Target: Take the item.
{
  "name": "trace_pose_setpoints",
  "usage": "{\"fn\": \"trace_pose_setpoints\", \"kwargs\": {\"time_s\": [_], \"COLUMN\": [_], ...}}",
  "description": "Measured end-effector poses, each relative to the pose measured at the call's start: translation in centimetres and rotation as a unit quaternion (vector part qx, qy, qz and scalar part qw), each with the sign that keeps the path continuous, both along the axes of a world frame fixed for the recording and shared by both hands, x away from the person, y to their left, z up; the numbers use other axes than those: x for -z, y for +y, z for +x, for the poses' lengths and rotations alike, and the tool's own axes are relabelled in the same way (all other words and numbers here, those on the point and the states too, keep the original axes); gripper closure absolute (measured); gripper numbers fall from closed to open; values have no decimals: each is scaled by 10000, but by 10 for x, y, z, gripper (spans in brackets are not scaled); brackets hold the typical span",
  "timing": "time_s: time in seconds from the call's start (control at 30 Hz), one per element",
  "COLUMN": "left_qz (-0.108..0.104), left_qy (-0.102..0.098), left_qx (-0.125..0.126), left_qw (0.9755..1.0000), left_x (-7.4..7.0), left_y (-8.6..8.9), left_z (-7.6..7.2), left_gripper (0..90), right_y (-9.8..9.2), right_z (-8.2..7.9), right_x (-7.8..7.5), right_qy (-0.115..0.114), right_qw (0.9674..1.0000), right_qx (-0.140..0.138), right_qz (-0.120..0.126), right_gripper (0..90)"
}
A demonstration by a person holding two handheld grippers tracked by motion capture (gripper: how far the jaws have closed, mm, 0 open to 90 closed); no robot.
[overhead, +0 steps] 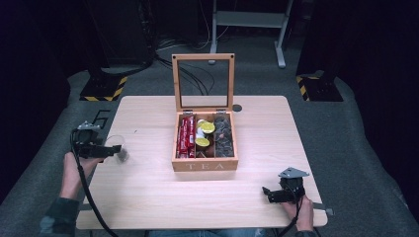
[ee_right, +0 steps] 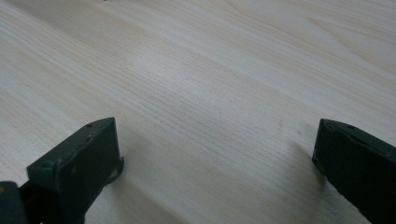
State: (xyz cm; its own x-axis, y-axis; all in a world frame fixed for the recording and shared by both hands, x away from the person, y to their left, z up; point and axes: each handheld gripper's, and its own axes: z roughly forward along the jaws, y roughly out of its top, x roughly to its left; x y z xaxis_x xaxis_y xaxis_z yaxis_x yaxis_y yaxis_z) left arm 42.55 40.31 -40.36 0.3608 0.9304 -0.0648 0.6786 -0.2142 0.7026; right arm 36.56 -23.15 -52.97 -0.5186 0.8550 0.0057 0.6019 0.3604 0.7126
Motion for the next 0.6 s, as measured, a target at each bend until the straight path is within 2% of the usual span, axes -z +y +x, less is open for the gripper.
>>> {"fn": "trace_pose_setpoints", "kwargs": {"time_s": [0.1,0.23,0.6], "left_qz": [-58,-116,-145], "left_qy": [-111,-156,-436], "left_qx": [12,57,196], "left_qw": [9999,9998,9988], "left_x": [0,4,24], "left_y": [-3,-7,-28], "left_z": [-9,-19,-44], "left_gripper": [134,106,82], "right_y": [0,0,0], "right_z": [0,0,0], "right_x": [0,0,0], "right_qy": [-8,-9,-8], "right_qw": [10000,10000,10000], "right_qx": [18,18,18], "right_qz": [-8,-8,-8], "right_gripper": [0,0,0]}}
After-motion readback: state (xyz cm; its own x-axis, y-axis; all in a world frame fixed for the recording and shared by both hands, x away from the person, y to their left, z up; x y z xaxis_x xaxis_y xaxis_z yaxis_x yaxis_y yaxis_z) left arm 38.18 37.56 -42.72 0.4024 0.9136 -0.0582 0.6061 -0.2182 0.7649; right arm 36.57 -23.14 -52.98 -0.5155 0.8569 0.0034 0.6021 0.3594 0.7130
